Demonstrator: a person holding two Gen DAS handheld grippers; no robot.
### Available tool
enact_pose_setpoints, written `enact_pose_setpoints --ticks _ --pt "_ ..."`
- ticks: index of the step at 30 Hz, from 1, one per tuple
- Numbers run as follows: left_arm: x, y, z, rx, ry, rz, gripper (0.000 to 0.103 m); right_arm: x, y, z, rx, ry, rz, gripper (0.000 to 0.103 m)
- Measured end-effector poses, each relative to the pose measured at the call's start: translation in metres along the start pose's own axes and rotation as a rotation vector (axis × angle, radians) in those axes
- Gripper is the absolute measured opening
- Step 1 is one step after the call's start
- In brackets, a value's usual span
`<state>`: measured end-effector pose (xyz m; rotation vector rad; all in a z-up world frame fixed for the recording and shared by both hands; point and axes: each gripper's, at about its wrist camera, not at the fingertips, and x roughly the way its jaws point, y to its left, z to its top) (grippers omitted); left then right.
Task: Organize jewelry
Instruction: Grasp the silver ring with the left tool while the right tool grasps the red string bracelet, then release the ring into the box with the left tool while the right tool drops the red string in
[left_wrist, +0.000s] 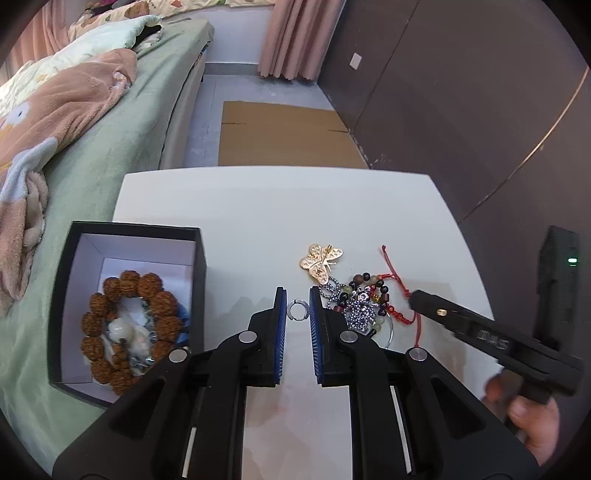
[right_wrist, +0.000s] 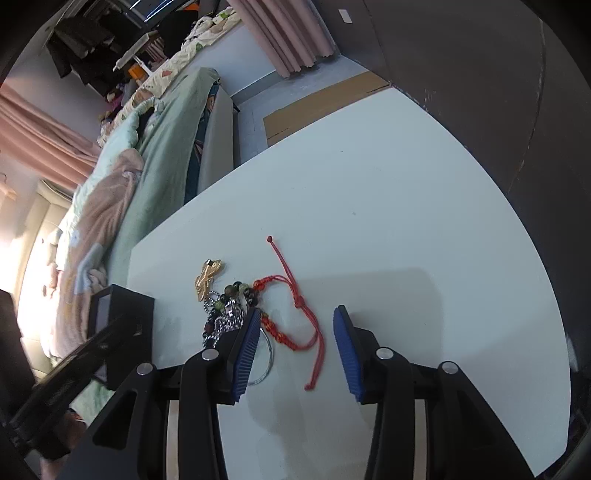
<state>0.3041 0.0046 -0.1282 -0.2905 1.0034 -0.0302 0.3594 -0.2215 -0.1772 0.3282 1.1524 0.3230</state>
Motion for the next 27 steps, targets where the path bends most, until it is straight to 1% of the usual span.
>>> enact_pose_setpoints --ticks 2,4,6,7,8,9,10,11,12,15,19,22,27 --pt "-0.009 0.005 0.001 -0.005 -0.020 -0.027 0.013 0.005 0.005 0.000 -0.019 -0.011 -0.039 0.042" --pt "-0.018 0.010 0.003 -0.006 -0.040 -0.036 0.013 0.008 0.012 0.000 -0.054 -0.031 -0.085 0.040" --pt "-0.026 0.016 0.003 -0.013 -0.054 -0.047 0.013 0.010 0.021 -0.002 -0.100 -0.043 -0.140 0.039" --pt "-0.030 0.020 0.004 -0.018 -0.060 -0.050 0.013 0.011 0.025 -0.003 -0.127 -0.049 -0.179 0.037" --pt "-0.033 0.025 0.004 -0.024 -0.066 -0.052 0.013 0.012 0.027 -0.005 -0.148 -0.053 -0.211 0.034" --pt "-0.035 0.028 0.004 -0.028 -0.070 -0.054 0.013 0.012 0.030 -0.005 -0.166 -0.058 -0.239 0.024" --pt "-0.039 0.033 0.005 -0.035 -0.077 -0.055 0.013 0.012 0.030 -0.006 -0.179 -0.060 -0.257 0.011" --pt "-0.042 0.038 0.005 -0.040 -0.085 -0.056 0.013 0.012 0.029 -0.006 -0.178 -0.058 -0.251 0.006" --pt "-0.046 0.041 0.004 -0.044 -0.094 -0.058 0.013 0.010 0.028 -0.006 -0.171 -0.057 -0.233 0.005" --pt "-0.052 0.054 0.003 -0.048 -0.110 -0.057 0.013 0.002 0.026 -0.008 -0.167 -0.066 -0.199 0.005" --pt "-0.061 0.072 0.002 -0.057 -0.113 -0.073 0.013 -0.022 0.026 -0.015 -0.140 -0.104 -0.137 0.005" --pt "-0.067 0.080 -0.001 -0.065 -0.115 -0.087 0.013 -0.040 0.032 -0.019 -0.112 -0.149 -0.100 0.005" --pt "-0.074 0.095 -0.003 -0.085 -0.110 -0.121 0.013 -0.072 0.045 -0.025 -0.107 -0.227 -0.042 0.005"
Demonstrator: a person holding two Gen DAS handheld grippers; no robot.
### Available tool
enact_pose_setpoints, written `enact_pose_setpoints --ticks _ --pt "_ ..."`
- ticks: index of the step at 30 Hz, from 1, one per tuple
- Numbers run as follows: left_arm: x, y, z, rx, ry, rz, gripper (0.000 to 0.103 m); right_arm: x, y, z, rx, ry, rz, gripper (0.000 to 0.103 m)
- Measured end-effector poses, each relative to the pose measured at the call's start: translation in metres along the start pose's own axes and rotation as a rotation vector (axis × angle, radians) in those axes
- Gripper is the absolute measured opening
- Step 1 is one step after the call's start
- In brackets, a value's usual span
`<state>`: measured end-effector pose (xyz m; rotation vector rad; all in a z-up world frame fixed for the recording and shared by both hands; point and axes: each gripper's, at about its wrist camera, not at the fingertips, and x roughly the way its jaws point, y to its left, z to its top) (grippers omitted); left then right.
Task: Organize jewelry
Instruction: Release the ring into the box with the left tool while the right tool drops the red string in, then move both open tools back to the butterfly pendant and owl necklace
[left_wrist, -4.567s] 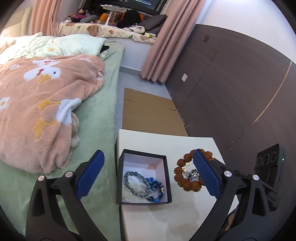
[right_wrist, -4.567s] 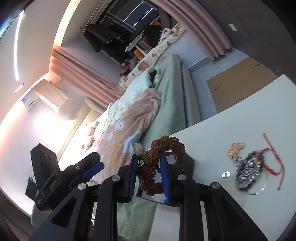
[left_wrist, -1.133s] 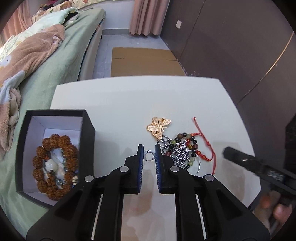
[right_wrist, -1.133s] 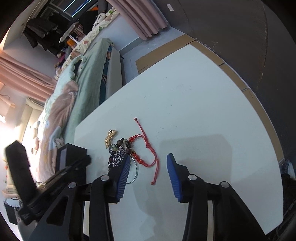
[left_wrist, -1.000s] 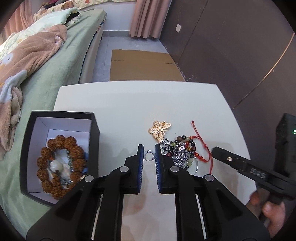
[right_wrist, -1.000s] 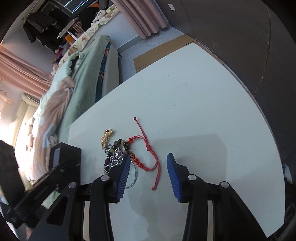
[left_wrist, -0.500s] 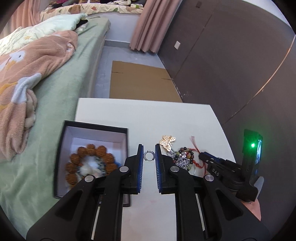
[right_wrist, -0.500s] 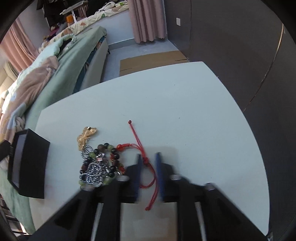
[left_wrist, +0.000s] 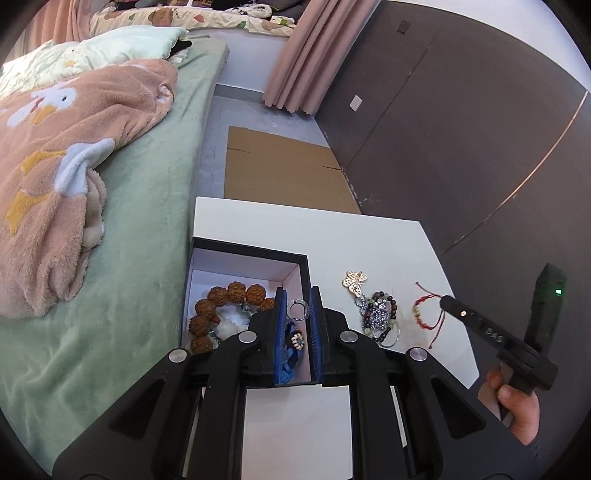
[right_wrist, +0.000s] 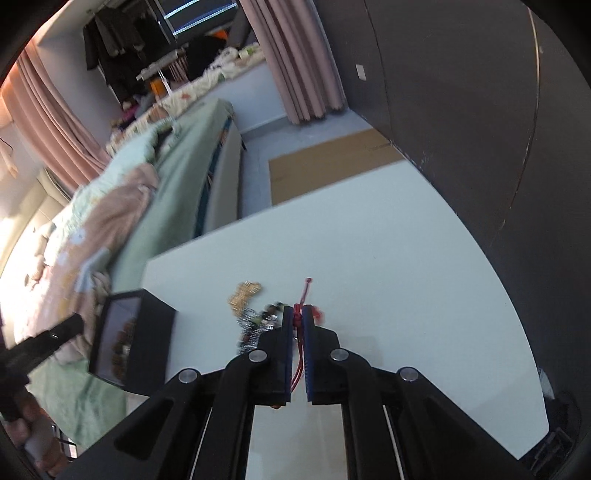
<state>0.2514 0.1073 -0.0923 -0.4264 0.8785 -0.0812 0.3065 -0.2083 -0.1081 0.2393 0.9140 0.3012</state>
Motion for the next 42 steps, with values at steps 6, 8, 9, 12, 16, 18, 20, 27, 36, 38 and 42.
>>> enact_pose_setpoints --ticks 6,8,9,12,16,18,20,27,36,38,42 --pt "-0.024 0.021 0.006 -0.084 -0.069 -0.043 0.077 -0.020 0.026 0.004 -0.012 -0.053 0.084 0.005" --pt "-0.031 0.025 0.007 -0.089 -0.081 -0.044 0.077 -0.025 0.037 0.004 -0.025 -0.071 0.113 0.005" --pt "-0.034 0.028 0.008 -0.099 -0.085 -0.049 0.078 -0.027 0.042 0.004 -0.034 -0.075 0.127 0.005" --pt "-0.040 0.035 0.011 -0.120 -0.099 -0.043 0.084 -0.027 0.060 0.003 -0.059 -0.064 0.182 0.005" --pt "-0.048 0.042 0.015 -0.140 -0.117 -0.043 0.090 -0.025 0.092 0.002 -0.110 -0.050 0.262 0.005" --pt "-0.052 0.046 0.016 -0.152 -0.125 -0.040 0.095 -0.022 0.109 0.001 -0.132 -0.045 0.292 0.005" --pt "-0.053 0.049 0.018 -0.157 -0.123 -0.031 0.096 -0.018 0.124 -0.002 -0.146 -0.038 0.325 0.005" --pt "-0.065 0.062 0.019 -0.207 -0.141 -0.016 0.098 0.017 0.158 -0.008 -0.133 0.056 0.387 0.037" --pt "-0.064 0.058 0.017 -0.185 -0.116 -0.002 0.098 0.004 0.113 -0.010 -0.069 0.020 0.299 0.051" --pt "-0.063 0.054 0.017 -0.177 -0.112 -0.001 0.098 0.002 0.103 -0.009 -0.059 0.023 0.278 0.052" --pt "-0.058 0.040 0.016 -0.146 -0.102 0.008 0.098 -0.005 0.083 -0.005 -0.034 0.020 0.260 0.055"
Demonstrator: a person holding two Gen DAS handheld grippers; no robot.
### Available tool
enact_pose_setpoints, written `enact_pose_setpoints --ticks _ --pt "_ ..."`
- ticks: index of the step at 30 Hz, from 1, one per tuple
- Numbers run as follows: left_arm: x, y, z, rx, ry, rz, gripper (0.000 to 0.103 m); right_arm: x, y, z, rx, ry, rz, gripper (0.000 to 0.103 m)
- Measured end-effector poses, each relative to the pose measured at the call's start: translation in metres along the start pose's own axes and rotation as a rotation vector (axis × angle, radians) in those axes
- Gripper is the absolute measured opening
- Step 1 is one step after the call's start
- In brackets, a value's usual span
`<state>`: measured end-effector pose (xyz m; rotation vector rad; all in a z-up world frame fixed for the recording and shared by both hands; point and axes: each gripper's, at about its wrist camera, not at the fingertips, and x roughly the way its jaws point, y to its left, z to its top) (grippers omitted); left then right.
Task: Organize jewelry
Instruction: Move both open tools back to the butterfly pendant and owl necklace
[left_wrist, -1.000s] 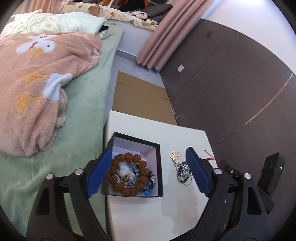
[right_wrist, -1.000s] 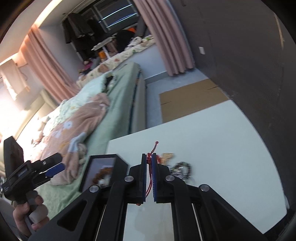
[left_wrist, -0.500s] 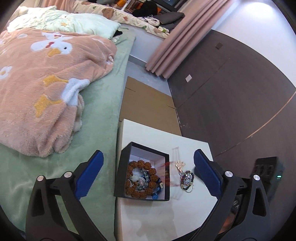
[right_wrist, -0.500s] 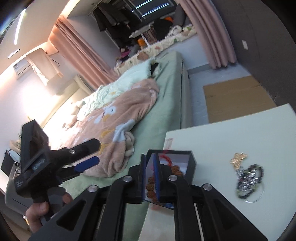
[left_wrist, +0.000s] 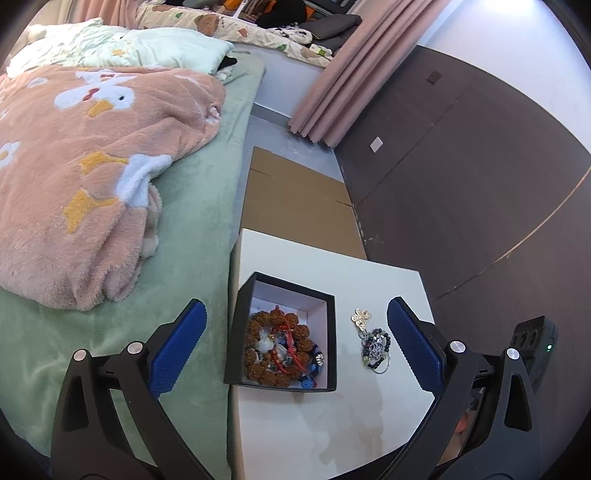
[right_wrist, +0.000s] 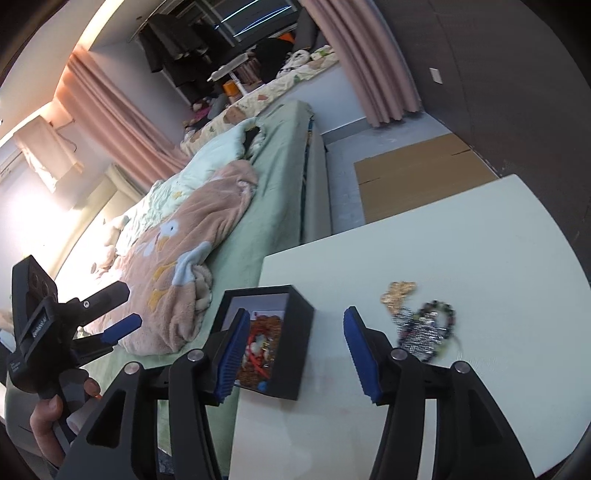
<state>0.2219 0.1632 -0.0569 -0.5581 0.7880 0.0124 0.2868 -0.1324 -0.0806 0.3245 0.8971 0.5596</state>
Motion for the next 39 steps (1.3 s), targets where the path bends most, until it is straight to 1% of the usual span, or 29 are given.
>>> enact_pose_setpoints --ticks 4,11,17,20,21,22,25,27,30,32,38,39 --pt "0.010 -0.018 -0.006 0.042 0.019 0.000 0.098 -0.019 -0.021 0.005 0.018 -0.022 -0.023 0.063" --pt "0.031 -0.052 -0.015 0.108 0.048 -0.023 0.098 -0.035 -0.065 0.005 0.093 -0.032 -0.076 0.063" --pt "0.053 -0.083 -0.025 0.193 0.078 -0.021 0.098 -0.034 -0.100 0.000 0.171 -0.016 -0.082 0.063" --pt "0.063 -0.094 -0.030 0.225 0.082 -0.019 0.097 -0.029 -0.116 -0.002 0.218 0.011 -0.079 0.058" --pt "0.067 -0.097 -0.032 0.232 0.086 -0.017 0.097 -0.027 -0.123 -0.003 0.237 0.021 -0.075 0.055" --pt "0.072 -0.100 -0.033 0.239 0.094 -0.015 0.097 -0.026 -0.125 -0.004 0.246 0.023 -0.074 0.053" --pt "0.081 -0.110 -0.036 0.258 0.105 -0.020 0.097 -0.029 -0.133 -0.004 0.270 0.018 -0.064 0.052" --pt "0.092 -0.118 -0.039 0.278 0.124 -0.017 0.090 -0.032 -0.137 -0.004 0.280 0.013 -0.061 0.052" --pt "0.106 -0.131 -0.045 0.318 0.157 0.002 0.082 -0.032 -0.143 -0.004 0.295 0.017 -0.061 0.052" --pt "0.115 -0.139 -0.047 0.335 0.182 -0.007 0.079 -0.031 -0.146 -0.003 0.297 0.021 -0.062 0.053" --pt "0.146 -0.151 -0.046 0.349 0.236 0.034 0.067 -0.020 -0.157 0.000 0.317 0.061 -0.044 0.053" --pt "0.151 -0.152 -0.046 0.348 0.246 0.037 0.067 -0.019 -0.159 0.001 0.321 0.060 -0.044 0.053"
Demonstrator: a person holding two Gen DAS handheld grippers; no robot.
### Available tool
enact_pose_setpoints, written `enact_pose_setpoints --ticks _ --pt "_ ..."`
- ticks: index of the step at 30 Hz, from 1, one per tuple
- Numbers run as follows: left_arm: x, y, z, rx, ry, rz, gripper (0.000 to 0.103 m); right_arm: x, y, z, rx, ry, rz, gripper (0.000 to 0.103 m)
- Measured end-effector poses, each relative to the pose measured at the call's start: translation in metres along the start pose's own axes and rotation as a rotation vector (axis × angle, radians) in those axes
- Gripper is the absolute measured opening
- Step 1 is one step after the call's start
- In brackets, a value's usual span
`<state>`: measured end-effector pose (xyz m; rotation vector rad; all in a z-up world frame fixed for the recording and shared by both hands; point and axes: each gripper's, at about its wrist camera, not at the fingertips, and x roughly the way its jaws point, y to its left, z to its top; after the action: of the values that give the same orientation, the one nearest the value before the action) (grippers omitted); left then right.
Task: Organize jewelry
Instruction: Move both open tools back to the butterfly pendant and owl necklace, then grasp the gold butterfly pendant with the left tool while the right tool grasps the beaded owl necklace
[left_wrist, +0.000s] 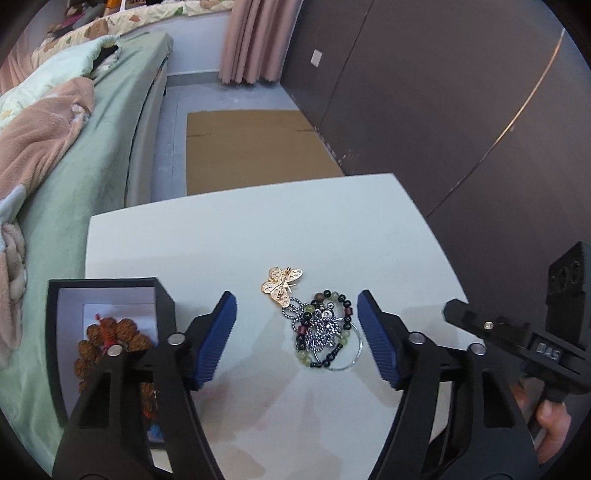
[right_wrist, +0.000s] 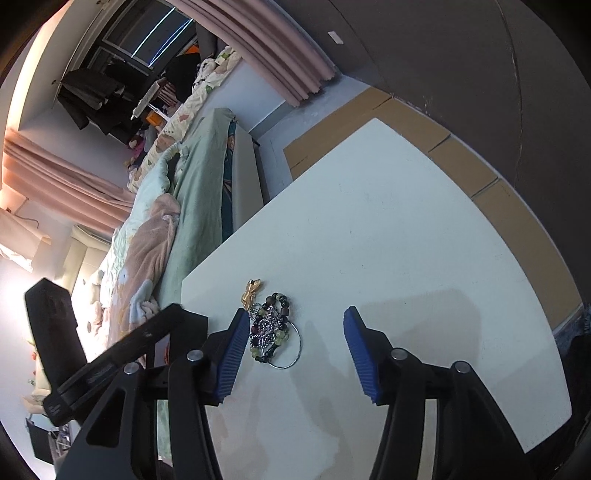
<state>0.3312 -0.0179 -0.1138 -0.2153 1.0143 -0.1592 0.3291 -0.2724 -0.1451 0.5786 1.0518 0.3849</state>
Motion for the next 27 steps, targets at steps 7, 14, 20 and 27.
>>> enact_pose_setpoints --ticks 7,14,20,27 --pt "0.038 -0.002 0.015 -0.007 0.057 0.032 0.061 0.000 -0.014 0.010 0.045 -0.004 -0.015 0.053" --pt "0.067 -0.005 0.016 0.011 0.093 0.049 0.048 0.006 -0.020 0.017 0.062 -0.002 -0.043 0.053" --pt "0.083 -0.007 0.013 0.034 0.110 0.073 0.043 0.019 -0.019 0.020 0.054 0.017 -0.070 0.053" --pt "0.080 0.001 0.008 0.011 0.095 0.059 0.025 0.037 -0.005 0.020 0.024 0.047 -0.086 0.053"
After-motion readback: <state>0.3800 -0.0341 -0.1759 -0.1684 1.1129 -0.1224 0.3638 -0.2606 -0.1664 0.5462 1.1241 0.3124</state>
